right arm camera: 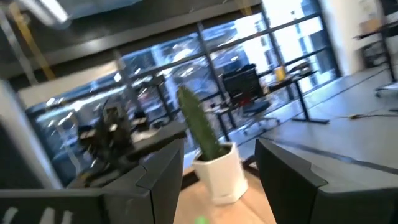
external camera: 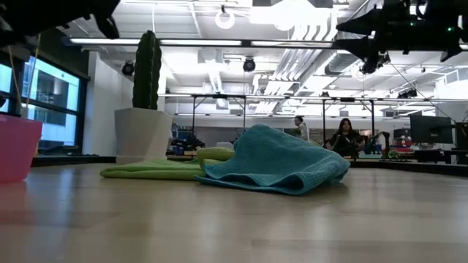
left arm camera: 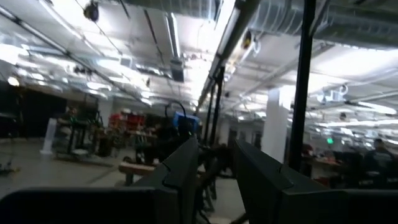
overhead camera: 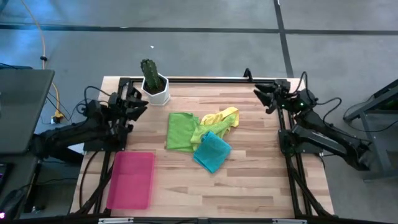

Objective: Roll microfiber towels into tight, uniform cylinder then place into a basket
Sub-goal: Prepare the table to roll the towels

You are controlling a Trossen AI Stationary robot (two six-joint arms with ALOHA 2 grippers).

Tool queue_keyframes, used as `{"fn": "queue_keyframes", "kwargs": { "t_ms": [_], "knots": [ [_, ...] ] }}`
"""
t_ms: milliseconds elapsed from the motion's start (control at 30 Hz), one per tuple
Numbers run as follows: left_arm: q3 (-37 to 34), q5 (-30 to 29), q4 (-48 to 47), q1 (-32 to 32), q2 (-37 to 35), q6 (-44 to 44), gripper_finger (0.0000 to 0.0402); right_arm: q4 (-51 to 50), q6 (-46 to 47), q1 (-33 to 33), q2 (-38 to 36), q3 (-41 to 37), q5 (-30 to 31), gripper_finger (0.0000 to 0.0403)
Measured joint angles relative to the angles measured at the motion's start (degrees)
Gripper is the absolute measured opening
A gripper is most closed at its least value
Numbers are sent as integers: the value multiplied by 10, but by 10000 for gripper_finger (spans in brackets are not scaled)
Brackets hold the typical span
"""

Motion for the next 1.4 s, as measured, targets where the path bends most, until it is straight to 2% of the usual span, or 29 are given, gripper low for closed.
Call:
{"fn": "queue_keyframes", "kwargs": {
  "t_ms": [200, 533, 733, 967, 1133, 1400],
  "knots": [
    [32, 0, 0, -46, 90, 1, 95, 53, -57, 73, 34, 0, 0, 193],
    [57, -9, 0, -146, 212, 24, 95, 54, -83, 160, 88, 0, 30, 193],
    [78, -112, -17, -218, 268, 73, 95, 54, -108, 209, 129, 0, 93, 193],
    [135, -265, -147, -272, 341, 101, 95, 50, -113, 248, 165, 2, 130, 193],
    [183, -317, -194, -301, 415, 101, 95, -25, -132, 272, 197, 52, 134, 193],
    [226, -394, -251, -322, 521, 81, 94, -201, -188, 296, 273, 159, 183, 193]
  ]
}}
